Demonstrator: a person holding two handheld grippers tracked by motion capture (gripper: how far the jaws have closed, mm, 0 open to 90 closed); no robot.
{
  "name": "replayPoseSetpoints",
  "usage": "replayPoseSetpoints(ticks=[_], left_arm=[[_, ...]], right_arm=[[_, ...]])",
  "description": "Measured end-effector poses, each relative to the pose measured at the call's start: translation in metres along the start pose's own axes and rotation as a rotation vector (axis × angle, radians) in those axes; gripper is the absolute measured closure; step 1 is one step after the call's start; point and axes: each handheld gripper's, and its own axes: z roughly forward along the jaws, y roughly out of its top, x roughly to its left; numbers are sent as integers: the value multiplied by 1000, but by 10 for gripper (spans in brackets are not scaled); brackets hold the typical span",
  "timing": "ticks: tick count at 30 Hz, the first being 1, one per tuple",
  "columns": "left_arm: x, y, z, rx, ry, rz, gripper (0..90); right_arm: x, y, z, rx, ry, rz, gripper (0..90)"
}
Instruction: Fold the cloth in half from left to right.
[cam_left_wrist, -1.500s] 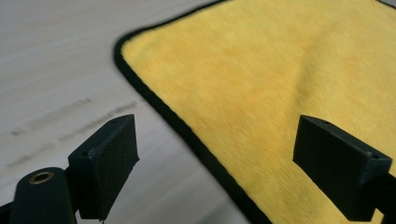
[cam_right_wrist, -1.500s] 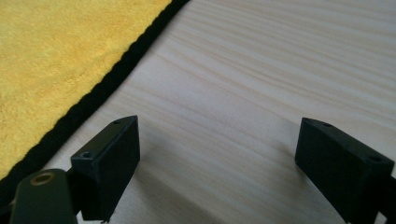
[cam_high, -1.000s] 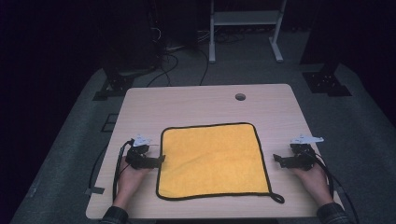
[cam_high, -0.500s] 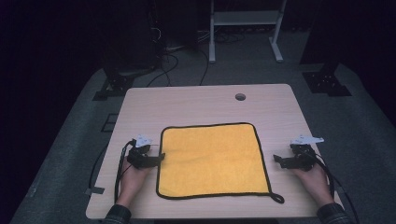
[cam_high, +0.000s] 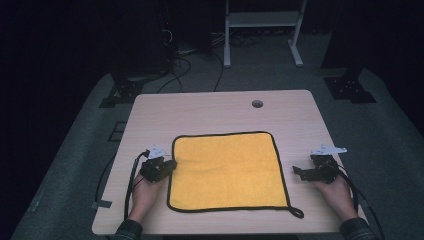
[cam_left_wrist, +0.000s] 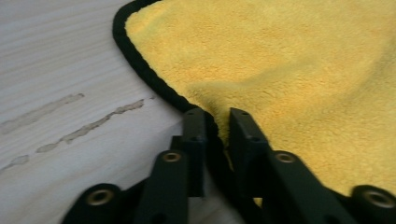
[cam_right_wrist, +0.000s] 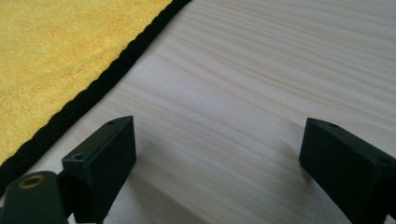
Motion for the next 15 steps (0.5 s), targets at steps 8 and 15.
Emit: replayPoseSetpoints(ticks=[8, 15], left_arm=[[3, -1, 1, -19, -28, -30, 850], [6, 5, -7, -91, -102, -81, 850]], right_arm=[[0, 0, 0, 0, 2, -2, 99], [0, -1, -1, -1, 4, -5, 99]])
